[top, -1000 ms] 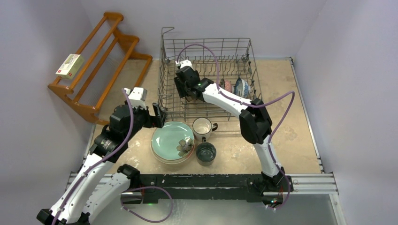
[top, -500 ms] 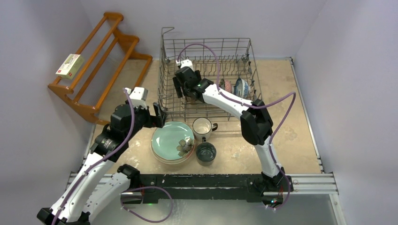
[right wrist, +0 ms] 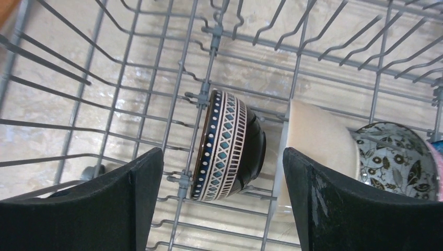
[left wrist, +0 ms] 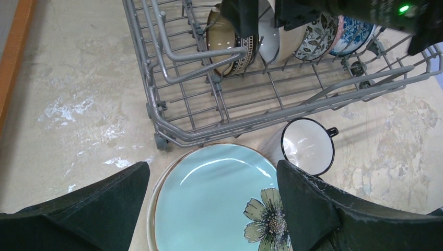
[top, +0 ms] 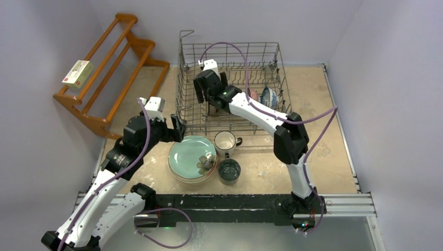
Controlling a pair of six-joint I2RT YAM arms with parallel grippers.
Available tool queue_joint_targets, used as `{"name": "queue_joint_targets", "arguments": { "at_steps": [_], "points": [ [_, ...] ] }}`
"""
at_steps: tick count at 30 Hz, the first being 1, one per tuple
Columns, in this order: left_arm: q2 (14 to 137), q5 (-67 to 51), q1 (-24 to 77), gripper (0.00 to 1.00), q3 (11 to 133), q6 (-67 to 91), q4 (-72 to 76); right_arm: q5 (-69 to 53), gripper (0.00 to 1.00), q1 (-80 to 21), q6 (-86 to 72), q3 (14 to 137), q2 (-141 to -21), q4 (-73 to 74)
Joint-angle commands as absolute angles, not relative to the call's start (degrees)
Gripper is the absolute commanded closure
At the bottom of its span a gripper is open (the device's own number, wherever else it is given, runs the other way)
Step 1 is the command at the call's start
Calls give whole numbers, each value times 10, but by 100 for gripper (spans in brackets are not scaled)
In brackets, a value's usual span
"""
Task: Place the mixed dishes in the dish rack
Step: Insert the bowl into the dish rack, then move the cup to the center of the board.
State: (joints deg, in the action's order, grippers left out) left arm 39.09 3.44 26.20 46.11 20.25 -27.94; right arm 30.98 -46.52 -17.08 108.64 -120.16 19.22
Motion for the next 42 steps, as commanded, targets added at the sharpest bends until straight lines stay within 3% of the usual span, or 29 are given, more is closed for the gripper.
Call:
{"name": "queue_joint_targets", "arguments": {
  "at_steps": [1,14,21,29,42],
  "points": [
    [388,35,259,10,459,191,-265,322,14,-465,-179,1079,-1134,156],
    [403,38,259,10,460,190,-265,258,14,-466,-210,947,-963,106],
    [414,36,259,5,461,190,-260,224,18,-466,-230,829,-841,78],
    [425,32,260,6,459,214,-273,117,23,-466,-237,722,-708,69],
    [438,93,259,12,484,399,-452,-22,35,-473,-234,574,-619,42]
  ]
}}
